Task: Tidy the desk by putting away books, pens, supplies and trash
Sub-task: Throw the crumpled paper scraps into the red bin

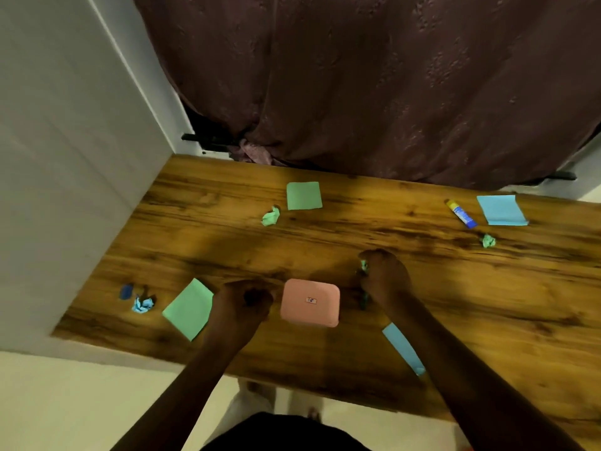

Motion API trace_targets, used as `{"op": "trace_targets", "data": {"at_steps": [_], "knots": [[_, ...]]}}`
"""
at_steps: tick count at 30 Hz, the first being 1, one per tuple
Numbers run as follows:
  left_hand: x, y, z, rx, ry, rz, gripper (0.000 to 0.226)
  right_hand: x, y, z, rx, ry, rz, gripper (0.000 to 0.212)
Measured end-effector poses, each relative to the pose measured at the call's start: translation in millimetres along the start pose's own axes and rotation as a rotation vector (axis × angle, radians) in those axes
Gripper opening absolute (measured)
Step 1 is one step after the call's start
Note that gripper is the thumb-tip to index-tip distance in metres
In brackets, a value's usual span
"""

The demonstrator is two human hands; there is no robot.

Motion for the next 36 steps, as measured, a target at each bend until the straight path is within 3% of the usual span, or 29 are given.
{"op": "trace_targets", "data": {"at_steps": [7, 10, 14, 18, 21, 25, 32, 36], "knots": [[11, -50, -54, 0.113, -0.120, 0.171, 0.014, -6, -8, -32, 0.000, -0.100, 0.164, 0.028], [13, -80, -85, -0.004, -0.136, 0.311, 0.014, 0, -20, -62, -0.031, -0.166, 0.243, 0.026], [9, -117, -123, -0.243, -0.121, 0.453, 0.040, 13, -30, -98, -0.138, -0.260, 0.273, 0.028], [-7, -136, -145, -0.418, -0.088, 0.357, 0.048, 39, -38, -134, -0.189, -0.328, 0.314, 0.025], [-15, -138, -146, -0.420, -0.075, 0.291, 0.038, 61, -36, -155, -0.179, -0.327, 0.318, 0.026], [-20, -138, -152, -0.297, -0.125, 0.144, 0.021, 86, -27, -165, -0.362, -0.294, 0.316, 0.024], [-30, -144, -120, -0.330, 0.229, 0.223, 0.015, 119, -8, -149, -0.599, -0.116, 0.327, 0.015], [-23, -116, -82, -0.201, 0.315, 0.089, 0.016, 144, -2, -130, -0.634, -0.011, 0.400, 0.018]]}}
Point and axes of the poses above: each hand's wrist, its own x-axis away from the middle knuckle, its own y-axis out of the palm, z = x × y, the point moved 4 cm from there along -x, towards the middle knuckle, and after that the axes turned 3 degrees about -x, right-handed, at the moved point
